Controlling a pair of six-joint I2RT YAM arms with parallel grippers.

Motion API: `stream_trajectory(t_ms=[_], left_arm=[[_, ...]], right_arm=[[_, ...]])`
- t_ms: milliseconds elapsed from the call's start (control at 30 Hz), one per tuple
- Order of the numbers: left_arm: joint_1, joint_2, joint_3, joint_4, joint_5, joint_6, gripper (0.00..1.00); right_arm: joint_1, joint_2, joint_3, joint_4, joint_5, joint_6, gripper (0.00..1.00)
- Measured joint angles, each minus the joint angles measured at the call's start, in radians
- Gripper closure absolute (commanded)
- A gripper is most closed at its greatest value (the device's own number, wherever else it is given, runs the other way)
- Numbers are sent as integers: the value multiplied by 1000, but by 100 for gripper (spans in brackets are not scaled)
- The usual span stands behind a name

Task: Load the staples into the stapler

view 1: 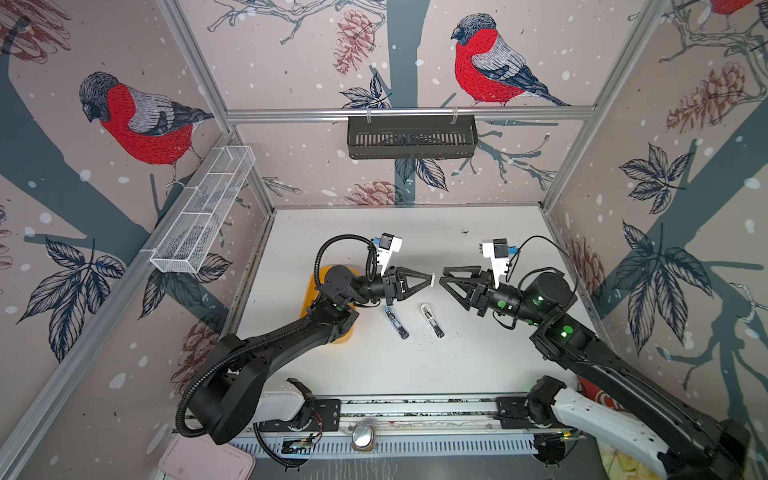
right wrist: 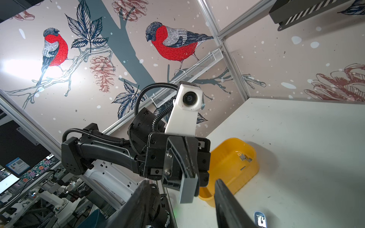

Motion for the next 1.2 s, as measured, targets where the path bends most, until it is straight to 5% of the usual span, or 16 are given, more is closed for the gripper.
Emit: stream_trajectory(t_ms=[1200], left_arm=[[-7,-5,10,7,8,-32,100]], right_arm=[[9,77,26,54,-78,18,65]])
